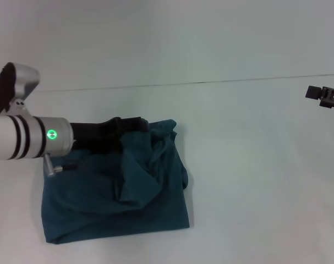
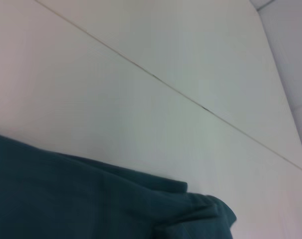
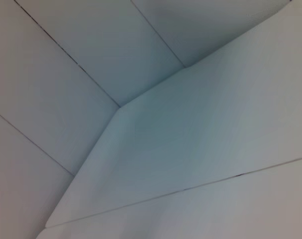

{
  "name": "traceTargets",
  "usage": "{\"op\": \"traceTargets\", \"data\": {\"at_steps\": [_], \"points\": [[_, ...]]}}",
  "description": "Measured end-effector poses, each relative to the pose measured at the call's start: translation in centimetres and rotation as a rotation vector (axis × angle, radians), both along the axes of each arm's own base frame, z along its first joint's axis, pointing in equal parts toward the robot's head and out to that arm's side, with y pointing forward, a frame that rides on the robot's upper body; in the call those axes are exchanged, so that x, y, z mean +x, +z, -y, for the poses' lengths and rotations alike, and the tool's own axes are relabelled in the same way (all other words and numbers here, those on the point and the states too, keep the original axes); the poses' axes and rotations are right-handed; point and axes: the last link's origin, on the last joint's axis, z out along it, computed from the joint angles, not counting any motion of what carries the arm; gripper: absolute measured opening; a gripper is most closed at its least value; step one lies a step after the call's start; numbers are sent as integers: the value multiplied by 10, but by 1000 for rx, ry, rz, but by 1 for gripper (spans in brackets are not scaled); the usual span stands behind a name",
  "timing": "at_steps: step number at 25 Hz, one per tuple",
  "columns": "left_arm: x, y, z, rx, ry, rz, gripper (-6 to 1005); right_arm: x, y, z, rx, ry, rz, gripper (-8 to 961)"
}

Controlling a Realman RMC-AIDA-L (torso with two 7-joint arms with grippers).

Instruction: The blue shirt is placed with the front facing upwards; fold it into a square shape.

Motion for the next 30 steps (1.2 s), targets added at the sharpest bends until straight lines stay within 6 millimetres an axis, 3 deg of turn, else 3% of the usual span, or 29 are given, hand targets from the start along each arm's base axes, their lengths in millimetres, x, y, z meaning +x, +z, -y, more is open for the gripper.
{"op": "traceTargets", "data": {"at_steps": [11, 15, 18, 24, 30], "points": [[41, -13, -2, -46, -118, 81, 948, 1, -2, 1, -3, -3, 0, 915], [62, -9, -3, -35, -188, 168, 946, 1, -2, 1, -6, -3, 0, 915], [66, 0, -5, -15, -210, 214, 945, 1, -3, 1, -7, -4, -1, 915], [41, 14, 3, -13, -167, 235, 946, 1, -3, 1, -8, -4, -1, 915], [-10, 36, 27, -22, -55, 234, 946, 1, -2, 2, -7, -5, 1, 915]]}}
